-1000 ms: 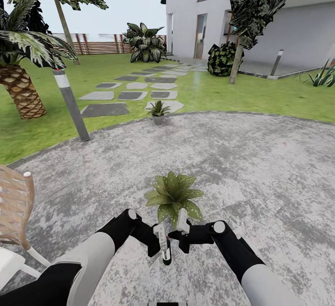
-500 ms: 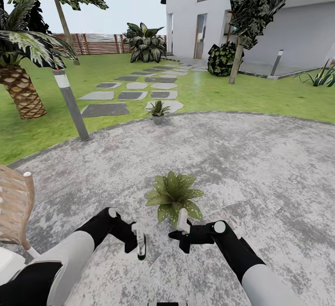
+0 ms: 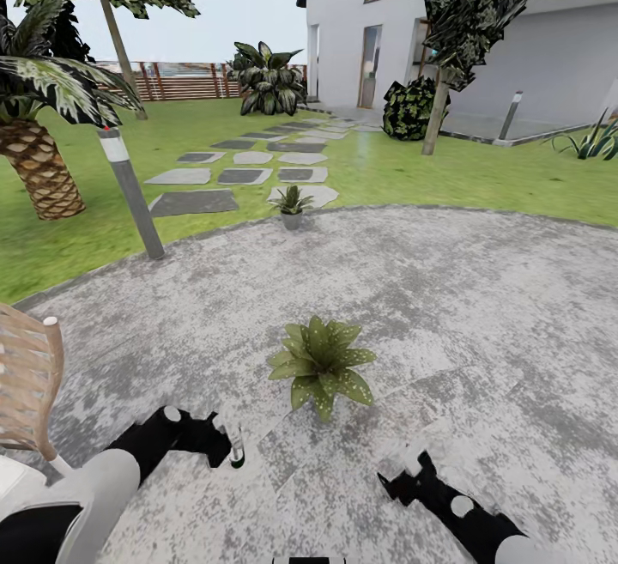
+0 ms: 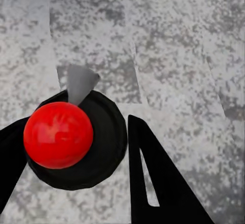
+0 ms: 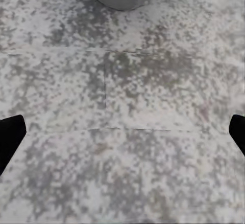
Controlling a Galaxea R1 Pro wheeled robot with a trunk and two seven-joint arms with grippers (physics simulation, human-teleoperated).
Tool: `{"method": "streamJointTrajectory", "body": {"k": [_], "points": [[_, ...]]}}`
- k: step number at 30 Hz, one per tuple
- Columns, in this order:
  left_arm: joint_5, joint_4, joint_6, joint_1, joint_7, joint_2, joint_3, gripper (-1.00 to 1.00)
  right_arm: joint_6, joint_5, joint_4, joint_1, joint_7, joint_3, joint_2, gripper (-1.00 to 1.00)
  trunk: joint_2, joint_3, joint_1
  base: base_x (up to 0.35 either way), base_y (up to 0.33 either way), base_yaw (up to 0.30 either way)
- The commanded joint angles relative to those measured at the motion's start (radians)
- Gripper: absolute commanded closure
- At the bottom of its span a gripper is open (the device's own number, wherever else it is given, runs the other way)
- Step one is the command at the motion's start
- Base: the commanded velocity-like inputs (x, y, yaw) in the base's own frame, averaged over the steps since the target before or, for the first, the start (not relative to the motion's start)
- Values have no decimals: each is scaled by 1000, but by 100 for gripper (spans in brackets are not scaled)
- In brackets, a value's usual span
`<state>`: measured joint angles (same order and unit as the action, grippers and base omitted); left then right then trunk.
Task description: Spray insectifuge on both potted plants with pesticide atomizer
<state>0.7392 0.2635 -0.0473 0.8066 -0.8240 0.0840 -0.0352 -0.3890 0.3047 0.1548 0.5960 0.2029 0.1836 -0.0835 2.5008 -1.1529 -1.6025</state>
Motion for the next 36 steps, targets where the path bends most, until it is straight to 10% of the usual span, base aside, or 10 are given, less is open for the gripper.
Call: {"method": "streamJointTrajectory", "body": {"k": [1, 2, 6, 8, 14, 36], "points": [[-42, -3, -7, -4, 31, 0, -4, 100, -28, -92, -34, -2, -40, 7, -1, -100, 0, -1, 0, 0, 0, 0], [-145, -15, -11, -23, 130, -6, -3, 100, -50, -318, -100, -5, -74, 9, -11, -100, 0, -1, 0, 0, 0, 0], [-404, -51, -76, -124, 478, -19, -4, 100, -218, -371, -119, -99, -89, 13, -9, -100, 0, -1, 0, 0, 0, 0], [-453, -55, -126, -163, 566, -25, -3, 100, -229, -372, -118, -115, -122, 13, -3, -100, 0, -1, 0, 0, 0, 0], [-493, -57, -150, -223, 684, -60, -3, 100, -228, -371, -119, -145, -213, 13, 12, -100, 0, -1, 0, 0, 0, 0], [-538, -90, -194, -227, 689, -68, -4, 100, -223, -370, -130, -225, -212, 13, 37, -100, 0, -1, 0, 0, 0, 0]]}}
